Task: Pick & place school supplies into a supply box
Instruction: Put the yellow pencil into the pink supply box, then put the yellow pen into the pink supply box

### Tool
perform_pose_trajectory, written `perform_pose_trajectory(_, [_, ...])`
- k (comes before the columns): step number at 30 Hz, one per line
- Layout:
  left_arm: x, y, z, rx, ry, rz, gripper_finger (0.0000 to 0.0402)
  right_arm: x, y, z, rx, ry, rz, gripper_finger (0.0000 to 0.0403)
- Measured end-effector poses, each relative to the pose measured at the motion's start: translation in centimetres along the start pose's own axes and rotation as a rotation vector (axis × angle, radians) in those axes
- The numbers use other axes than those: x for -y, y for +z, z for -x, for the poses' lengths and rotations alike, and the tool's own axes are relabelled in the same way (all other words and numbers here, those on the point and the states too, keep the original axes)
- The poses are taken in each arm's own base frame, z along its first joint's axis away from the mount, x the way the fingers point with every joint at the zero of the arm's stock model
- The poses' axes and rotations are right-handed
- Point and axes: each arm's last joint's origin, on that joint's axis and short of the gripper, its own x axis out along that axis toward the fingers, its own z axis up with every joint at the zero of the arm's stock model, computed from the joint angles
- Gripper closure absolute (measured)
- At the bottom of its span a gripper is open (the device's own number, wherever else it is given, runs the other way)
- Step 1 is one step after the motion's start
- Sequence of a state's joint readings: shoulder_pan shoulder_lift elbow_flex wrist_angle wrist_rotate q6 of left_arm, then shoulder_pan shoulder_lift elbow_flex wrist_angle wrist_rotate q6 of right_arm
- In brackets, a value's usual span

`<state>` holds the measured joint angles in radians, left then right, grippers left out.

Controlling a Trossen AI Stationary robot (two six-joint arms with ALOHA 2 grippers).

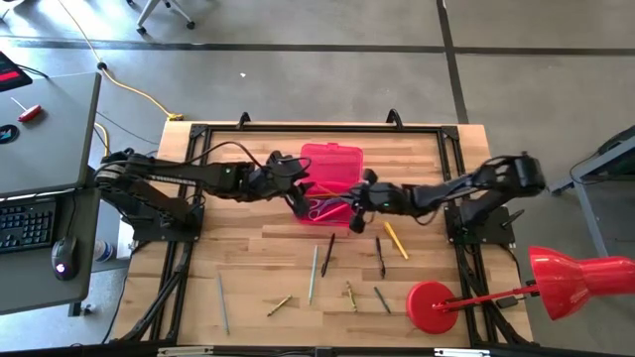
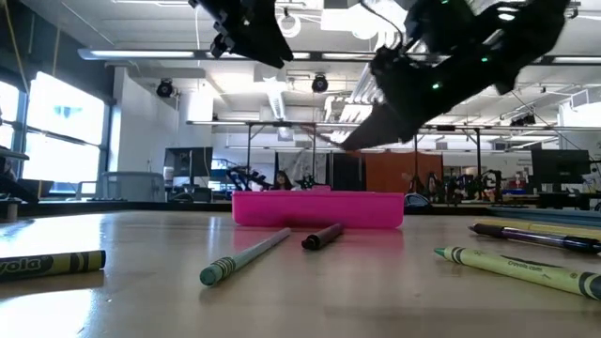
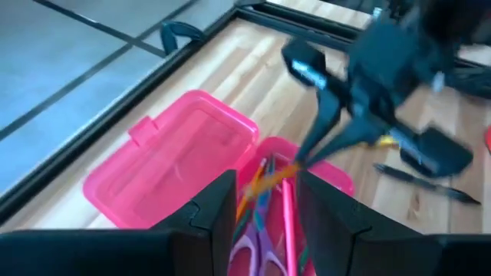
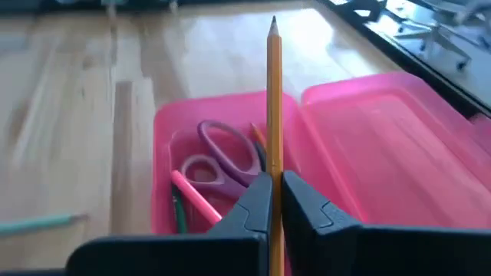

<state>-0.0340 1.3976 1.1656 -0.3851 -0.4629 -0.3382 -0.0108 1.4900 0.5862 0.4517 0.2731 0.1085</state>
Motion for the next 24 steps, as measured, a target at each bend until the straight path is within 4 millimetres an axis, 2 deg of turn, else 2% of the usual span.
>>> perform_pose_trajectory(6, [-0.5,0.2,-0.2,0.009,0.038,0.009,0.0236,-1.4,1.3,-4.0,-0.069,0.072,0.19,0.0402])
perform_pose_trajectory(12, [-0.8,0.2,-0.3,0.005,0.061,0.01,0.0236,-2.1,0.1,-6.9,-0.292,0.067,0.227,0.0398])
perform_pose_trajectory(17, [-1.0,-0.3,-0.3,-0.04,0.085,-0.005,0.0236,-2.1,0.1,-7.7,-0.353,-0.008,0.262,0.0373])
perform_pose_trajectory(24, [-1.1,-0.4,-0.3,-0.05,0.09,0.011,0.0236,-2.2,2.0,-7.8,-0.328,-0.063,0.252,0.0327])
